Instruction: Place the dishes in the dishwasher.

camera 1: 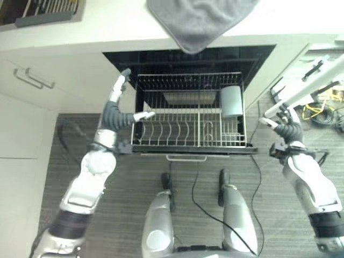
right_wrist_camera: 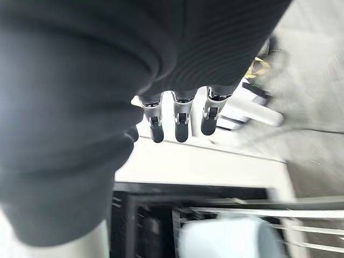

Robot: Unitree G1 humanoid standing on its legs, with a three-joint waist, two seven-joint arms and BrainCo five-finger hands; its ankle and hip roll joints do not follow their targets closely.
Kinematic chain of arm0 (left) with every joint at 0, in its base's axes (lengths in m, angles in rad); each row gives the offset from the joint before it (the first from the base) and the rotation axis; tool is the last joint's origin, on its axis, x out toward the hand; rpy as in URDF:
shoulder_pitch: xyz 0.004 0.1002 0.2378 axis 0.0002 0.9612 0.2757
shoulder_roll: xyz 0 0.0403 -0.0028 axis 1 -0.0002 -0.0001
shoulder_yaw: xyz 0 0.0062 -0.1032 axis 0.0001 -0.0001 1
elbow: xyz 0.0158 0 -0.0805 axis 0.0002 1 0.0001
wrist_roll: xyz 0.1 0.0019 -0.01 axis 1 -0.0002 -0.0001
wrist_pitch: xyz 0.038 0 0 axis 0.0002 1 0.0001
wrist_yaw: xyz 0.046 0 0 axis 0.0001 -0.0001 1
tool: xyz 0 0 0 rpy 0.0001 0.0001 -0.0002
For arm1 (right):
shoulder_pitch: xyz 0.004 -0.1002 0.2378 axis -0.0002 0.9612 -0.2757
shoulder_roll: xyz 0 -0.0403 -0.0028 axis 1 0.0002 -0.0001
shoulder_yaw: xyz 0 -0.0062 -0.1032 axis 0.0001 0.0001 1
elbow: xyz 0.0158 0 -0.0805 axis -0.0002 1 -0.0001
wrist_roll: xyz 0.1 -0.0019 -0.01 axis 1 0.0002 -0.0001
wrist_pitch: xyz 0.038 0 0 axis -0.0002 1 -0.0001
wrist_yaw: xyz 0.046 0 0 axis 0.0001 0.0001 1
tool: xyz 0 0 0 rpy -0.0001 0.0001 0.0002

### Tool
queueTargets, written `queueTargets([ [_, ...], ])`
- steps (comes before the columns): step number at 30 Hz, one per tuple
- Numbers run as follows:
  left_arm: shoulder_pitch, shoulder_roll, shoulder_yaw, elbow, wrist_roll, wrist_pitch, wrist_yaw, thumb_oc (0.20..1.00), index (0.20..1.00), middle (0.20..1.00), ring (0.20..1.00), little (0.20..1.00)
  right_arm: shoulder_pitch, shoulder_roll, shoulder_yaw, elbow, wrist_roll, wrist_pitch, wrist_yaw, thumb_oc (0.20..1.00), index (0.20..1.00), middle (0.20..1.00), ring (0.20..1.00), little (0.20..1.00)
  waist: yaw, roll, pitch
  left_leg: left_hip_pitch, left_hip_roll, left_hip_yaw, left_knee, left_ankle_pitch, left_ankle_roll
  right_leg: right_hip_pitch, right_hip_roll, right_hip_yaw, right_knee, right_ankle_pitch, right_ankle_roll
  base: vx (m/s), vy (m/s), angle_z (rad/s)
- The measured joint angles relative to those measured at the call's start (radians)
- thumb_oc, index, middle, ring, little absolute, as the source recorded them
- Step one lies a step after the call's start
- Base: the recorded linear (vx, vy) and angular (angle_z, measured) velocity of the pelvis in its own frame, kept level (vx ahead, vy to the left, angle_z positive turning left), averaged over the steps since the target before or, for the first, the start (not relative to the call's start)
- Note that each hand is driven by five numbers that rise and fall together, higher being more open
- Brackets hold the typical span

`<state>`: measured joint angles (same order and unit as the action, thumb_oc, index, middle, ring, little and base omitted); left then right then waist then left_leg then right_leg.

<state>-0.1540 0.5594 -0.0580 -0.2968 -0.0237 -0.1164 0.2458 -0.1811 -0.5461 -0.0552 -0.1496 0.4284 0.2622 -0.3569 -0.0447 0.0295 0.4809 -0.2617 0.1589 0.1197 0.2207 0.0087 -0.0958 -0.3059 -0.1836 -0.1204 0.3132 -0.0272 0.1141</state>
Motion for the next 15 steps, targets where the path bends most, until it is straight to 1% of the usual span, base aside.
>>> queueTargets([
  [1,0.020,-0.012,0.017,-0.003,-0.007,-0.039,0.010,1.000,1.000,1.000,1.000,1.000,0.002,0.001,-0.010,-0.019,-0.014,-0.013,0.000,1.000,1.000,1.000,1.000,1.000,0.003,-0.012,-0.015,0.026,-0.004,0.004,-0.013,-0.002,0.002,0.034,-0.003,-0.001,-0.031,0.008,0.004,0.03,0.176,0.08],
  [2,0.024,-0.011,0.028,-0.005,-0.031,-0.064,0.019,1.000,1.000,1.000,1.000,1.000,0.002,0.001,-0.026,-0.037,-0.017,-0.020,0.002,1.000,1.000,1.000,1.000,1.000,0.006,-0.018,-0.029,0.038,-0.006,0.004,-0.014,-0.007,0.007,0.061,-0.003,-0.003,-0.057,0.017,0.008,0.03,0.154,0.06],
  [3,0.028,-0.011,0.050,-0.010,-0.078,-0.106,0.025,1.000,1.000,1.000,1.000,1.000,0.003,0.001,-0.048,-0.061,-0.019,-0.046,0.006,1.000,1.000,1.000,1.000,1.000,0.013,-0.031,-0.053,0.056,-0.016,0.005,-0.022,-0.011,0.012,0.086,-0.011,-0.006,-0.080,0.023,0.015,0.00,0.184,0.11],
  [4,0.030,-0.011,0.069,-0.012,-0.110,-0.138,0.027,1.000,1.000,1.000,1.000,1.000,0.004,0.002,-0.058,-0.065,-0.026,-0.070,0.013,1.000,1.000,1.000,1.000,1.000,0.020,-0.045,-0.099,0.057,-0.028,0.005,-0.033,-0.013,0.016,0.095,-0.022,-0.009,-0.103,0.028,0.022,0.06,0.216,0.10],
  [5,0.030,-0.012,0.074,-0.013,-0.128,-0.157,0.024,1.000,1.000,1.000,1.000,1.000,0.006,0.004,-0.066,-0.065,-0.027,-0.078,0.020,1.000,1.000,1.000,1.000,1.000,0.026,-0.053,-0.120,0.064,-0.038,0.007,-0.038,-0.016,0.020,0.109,-0.028,-0.010,-0.122,0.036,0.026,0.08,0.220,0.10],
  [6,0.031,-0.015,0.080,-0.014,-0.143,-0.177,0.019,1.000,1.000,1.000,1.000,1.000,0.009,0.008,-0.077,-0.066,-0.027,-0.085,0.026,1.000,1.000,1.000,1.000,1.000,0.030,-0.059,-0.125,0.090,-0.047,0.008,-0.047,-0.019,0.024,0.144,-0.036,-0.013,-0.144,0.044,0.031,0.11,0.172,0.16],
  [7,0.048,-0.016,0.101,-0.015,-0.161,-0.197,-0.006,1.000,1.000,1.000,1.000,1.000,0.034,0.011,-0.091,-0.078,-0.027,-0.099,0.038,1.000,1.000,1.000,1.000,1.000,0.034,-0.064,-0.135,0.129,-0.061,0.007,-0.054,-0.030,0.032,0.203,-0.052,-0.027,-0.179,0.051,0.040,0.12,0.135,0.17],
  [8,0.082,-0.016,0.132,-0.016,-0.192,-0.220,-0.028,1.000,1.000,1.000,1.000,1.000,0.074,0.033,-0.113,-0.095,-0.027,-0.120,0.047,1.000,1.000,1.000,1.000,1.000,0.035,-0.070,-0.189,0.138,-0.076,0.009,-0.065,-0.050,0.033,0.219,-0.064,-0.028,-0.203,0.049,0.038,0.10,0.124,0.11],
  [9,0.101,-0.013,0.157,-0.019,-0.227,-0.235,-0.053,1.000,1.000,1.000,1.000,1.000,0.107,0.067,-0.132,-0.111,-0.027,-0.145,0.054,1.000,1.000,1.000,1.000,1.000,0.041,-0.082,-0.224,0.162,-0.089,0.014,-0.073,-0.056,0.041,0.248,-0.072,-0.029,-0.227,0.064,0.035,0.04,0.163,-0.01],
  [10,0.108,-0.013,0.165,-0.021,-0.238,-0.239,-0.063,1.000,1.000,1.000,1.000,1.000,0.132,0.086,-0.138,-0.136,-0.027,-0.150,0.059,1.000,1.000,1.000,1.000,1.000,0.042,-0.086,-0.238,0.175,-0.092,0.016,-0.076,-0.062,0.047,0.260,-0.074,-0.026,-0.228,0.071,0.027,-0.01,0.153,-0.09],
  [11,0.123,-0.012,0.183,-0.023,-0.240,-0.240,-0.092,1.000,1.000,1.000,1.000,1.000,0.172,0.103,-0.139,-0.172,-0.027,-0.167,0.073,1.000,1.000,1.000,1.000,1.000,0.046,-0.088,-0.261,0.195,-0.088,0.027,-0.078,-0.058,0.056,0.261,-0.068,-0.046,-0.218,0.105,0.023,-0.04,0.146,-0.34],
  [12,0.139,-0.010,0.207,-0.025,-0.241,-0.242,-0.111,1.000,1.000,1.000,1.000,1.000,0.177,0.105,-0.139,-0.199,-0.028,-0.195,0.086,1.000,1.000,1.000,1.000,1.000,0.053,-0.075,-0.271,0.200,-0.066,0.055,-0.085,-0.068,0.072,0.244,-0.055,-0.087,-0.201,0.161,0.019,-0.06,0.091,-0.52],
  [13,0.141,-0.010,0.217,-0.024,-0.244,-0.242,-0.121,1.000,1.000,1.000,1.000,1.000,0.171,0.104,-0.142,-0.209,-0.034,-0.213,0.087,1.000,1.000,1.000,1.000,1.000,0.052,-0.069,-0.273,0.211,-0.063,0.070,-0.099,-0.066,0.083,0.232,-0.052,-0.108,-0.194,0.197,0.021,-0.07,0.060,-0.49],
  [14,0.138,-0.006,0.212,-0.018,-0.264,-0.241,-0.127,1.000,1.000,1.000,1.000,1.000,0.170,0.101,-0.145,-0.214,-0.035,-0.229,0.093,1.000,1.000,1.000,1.000,1.000,0.045,-0.060,-0.275,0.214,-0.053,0.073,-0.113,-0.048,0.088,0.206,-0.028,-0.087,-0.099,0.103,0.047,-0.10,0.025,-0.01],
  [15,0.130,-0.002,0.210,-0.007,-0.280,-0.234,-0.133,1.000,1.000,1.000,1.000,1.000,0.172,0.097,-0.145,-0.215,-0.035,-0.231,0.104,1.000,1.000,1.000,1.000,1.000,0.024,-0.053,-0.279,0.212,-0.040,0.047,-0.116,-0.035,0.089,0.176,0.059,0.009,0.079,-0.017,0.045,-0.08,-0.019,0.39],
])
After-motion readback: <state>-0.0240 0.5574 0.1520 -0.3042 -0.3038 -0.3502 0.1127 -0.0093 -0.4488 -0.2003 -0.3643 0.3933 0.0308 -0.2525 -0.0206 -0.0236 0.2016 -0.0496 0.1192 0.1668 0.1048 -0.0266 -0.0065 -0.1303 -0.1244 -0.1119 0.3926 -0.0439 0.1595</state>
